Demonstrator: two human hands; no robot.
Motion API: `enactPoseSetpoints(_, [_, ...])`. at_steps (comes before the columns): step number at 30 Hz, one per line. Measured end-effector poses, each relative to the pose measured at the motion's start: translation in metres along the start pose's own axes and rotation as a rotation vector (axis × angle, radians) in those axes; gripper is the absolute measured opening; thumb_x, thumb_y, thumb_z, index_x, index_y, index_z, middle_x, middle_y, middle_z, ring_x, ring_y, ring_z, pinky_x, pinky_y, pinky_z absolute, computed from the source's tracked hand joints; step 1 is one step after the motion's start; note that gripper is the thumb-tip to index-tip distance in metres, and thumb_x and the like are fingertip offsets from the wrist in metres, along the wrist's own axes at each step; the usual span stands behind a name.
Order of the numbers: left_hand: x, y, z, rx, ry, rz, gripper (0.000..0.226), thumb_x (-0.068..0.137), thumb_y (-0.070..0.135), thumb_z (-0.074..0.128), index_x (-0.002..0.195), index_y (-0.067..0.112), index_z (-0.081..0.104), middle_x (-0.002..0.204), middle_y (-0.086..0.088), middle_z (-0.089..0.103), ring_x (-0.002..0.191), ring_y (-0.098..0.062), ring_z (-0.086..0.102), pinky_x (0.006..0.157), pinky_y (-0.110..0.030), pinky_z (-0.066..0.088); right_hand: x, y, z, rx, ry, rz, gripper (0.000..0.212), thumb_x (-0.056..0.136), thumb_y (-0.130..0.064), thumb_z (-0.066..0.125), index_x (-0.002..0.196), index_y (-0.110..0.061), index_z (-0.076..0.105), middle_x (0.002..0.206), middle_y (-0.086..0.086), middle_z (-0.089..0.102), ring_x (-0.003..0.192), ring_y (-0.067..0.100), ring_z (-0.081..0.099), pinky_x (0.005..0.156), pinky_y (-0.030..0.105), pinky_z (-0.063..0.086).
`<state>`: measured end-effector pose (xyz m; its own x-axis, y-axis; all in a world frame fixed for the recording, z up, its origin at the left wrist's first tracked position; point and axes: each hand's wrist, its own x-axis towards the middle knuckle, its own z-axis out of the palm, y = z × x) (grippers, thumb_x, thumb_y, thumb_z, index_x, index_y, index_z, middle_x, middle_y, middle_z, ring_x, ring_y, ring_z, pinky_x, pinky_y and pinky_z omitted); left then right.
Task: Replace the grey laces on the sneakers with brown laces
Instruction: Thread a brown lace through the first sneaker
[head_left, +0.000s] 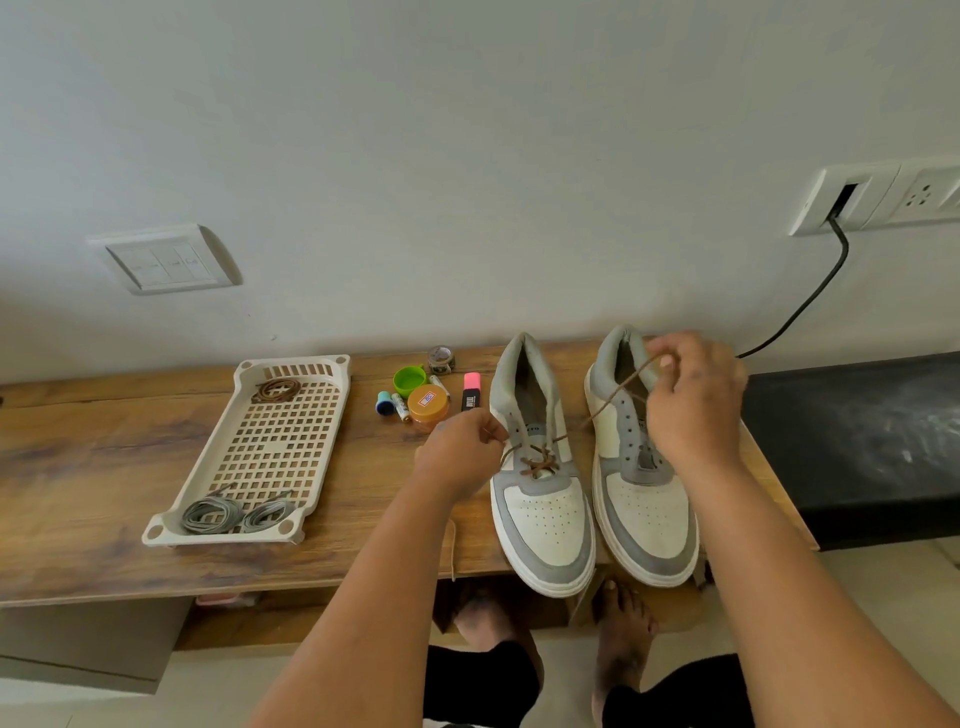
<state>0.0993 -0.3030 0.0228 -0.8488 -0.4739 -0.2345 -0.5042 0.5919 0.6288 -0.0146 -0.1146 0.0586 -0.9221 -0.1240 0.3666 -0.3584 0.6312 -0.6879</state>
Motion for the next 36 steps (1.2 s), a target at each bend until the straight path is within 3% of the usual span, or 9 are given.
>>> enactPoseSetpoints(2, [0.0, 0.001, 0.001, 0.006, -0.01, -0.007, 0.009, 0.091, 0.031, 0.062, 0.087, 0.037, 0.056, 0.096, 0.011, 0.065, 0.095, -0.013, 0.061, 0.093, -0.046, 0.052, -0.008, 0.001, 0.006, -0.16, -0.144, -0.093, 0.016, 0.095, -0.022, 0.058, 0.108, -0.024, 0.067, 0.125, 0.004, 0.049, 0.12, 0.029, 0.034, 0.095, 0.045, 0.038])
enactPoseSetpoints(4, [0.0, 0.001, 0.002, 0.022, -0.019, 0.007, 0.015, 0.086, 0.046, 0.068, 0.085, 0.035, 0.058, 0.09, 0.014, 0.064, 0.091, -0.012, 0.06, 0.09, -0.046, 0.052, -0.019, -0.002, 0.016, -0.225, -0.272, -0.219, 0.016, 0.09, -0.029, 0.066, 0.105, -0.027, 0.07, 0.125, -0.002, 0.05, 0.118, 0.026, 0.035, 0.094, 0.041, 0.033])
enactPoseSetpoints(8, [-0.003, 0.001, 0.002, 0.103, -0.013, 0.029, 0.021, 0.083, 0.054, 0.07, 0.085, 0.038, 0.056, 0.094, 0.018, 0.063, 0.1, -0.011, 0.057, 0.093, -0.046, 0.046, -0.033, -0.01, 0.033, -0.399, -0.483, -0.291, 0.02, 0.092, -0.032, 0.063, 0.11, -0.026, 0.071, 0.127, -0.007, 0.05, 0.118, 0.021, 0.032, 0.095, 0.036, 0.03])
enactPoseSetpoints(15, [-0.005, 0.003, -0.005, 0.163, -0.064, 0.074, 0.014, 0.098, 0.033, 0.055, 0.086, 0.031, 0.049, 0.096, 0.008, 0.066, 0.096, -0.016, 0.06, 0.094, -0.047, 0.048, -0.025, -0.003, 0.026, -0.286, -0.397, -0.206, 0.01, 0.091, -0.033, 0.066, 0.092, -0.025, 0.072, 0.1, -0.007, 0.063, 0.107, 0.019, 0.041, 0.086, 0.035, 0.03])
enactPoseSetpoints(19, [-0.005, 0.003, -0.02, 0.235, -0.045, 0.095, 0.007, 0.097, 0.036, 0.057, 0.099, 0.03, 0.057, 0.093, 0.012, 0.067, 0.095, -0.013, 0.06, 0.095, -0.046, 0.047, -0.02, 0.007, 0.02, -0.22, -0.4, -0.084, 0.004, 0.089, -0.035, 0.067, 0.086, -0.036, 0.064, 0.103, -0.002, 0.054, 0.099, 0.018, 0.043, 0.084, 0.033, 0.036])
enactPoseSetpoints(22, [-0.009, 0.006, -0.023, 0.292, -0.069, 0.103, 0.022, 0.098, 0.041, 0.055, 0.115, 0.029, 0.062, 0.101, 0.011, 0.065, 0.103, -0.014, 0.058, 0.098, -0.046, 0.046, -0.019, 0.006, 0.019, -0.208, -0.462, -0.173, 0.005, 0.091, -0.032, 0.066, 0.094, -0.029, 0.069, 0.088, -0.005, 0.056, 0.095, 0.019, 0.053, 0.083, 0.034, 0.046])
enactPoseSetpoints(25, [-0.011, 0.005, -0.025, 0.309, -0.064, 0.104, 0.02, 0.098, 0.043, 0.055, 0.102, 0.026, 0.066, 0.098, 0.01, 0.062, 0.1, -0.014, 0.056, 0.097, -0.046, 0.046, -0.019, 0.003, 0.016, -0.169, -0.461, -0.232, 0.01, 0.091, -0.031, 0.066, 0.094, -0.026, 0.074, 0.073, -0.012, 0.051, 0.093, 0.019, 0.053, 0.083, 0.038, 0.048])
enactPoseSetpoints(29, [-0.01, 0.003, -0.031, 0.339, -0.008, 0.092, 0.021, 0.097, 0.046, 0.055, 0.096, 0.028, 0.063, 0.096, 0.011, 0.062, 0.096, -0.012, 0.055, 0.096, -0.045, 0.045, -0.016, 0.01, 0.017, -0.176, -0.416, -0.197, 0.009, 0.09, -0.034, 0.067, 0.088, -0.029, 0.075, 0.083, -0.006, 0.066, 0.102, 0.017, 0.048, 0.087, 0.039, 0.045])
enactPoseSetpoints(36, [-0.013, -0.001, -0.037, 0.36, 0.019, 0.047, 0.024, 0.095, 0.052, 0.055, 0.098, 0.031, 0.066, 0.1, 0.014, 0.063, 0.104, -0.012, 0.053, 0.094, -0.04, 0.033, -0.015, 0.007, 0.013, -0.19, -0.408, -0.188, 0.007, 0.089, -0.038, 0.067, 0.087, -0.033, 0.072, 0.08, -0.013, 0.064, 0.103, 0.014, 0.045, 0.084, 0.034, 0.034])
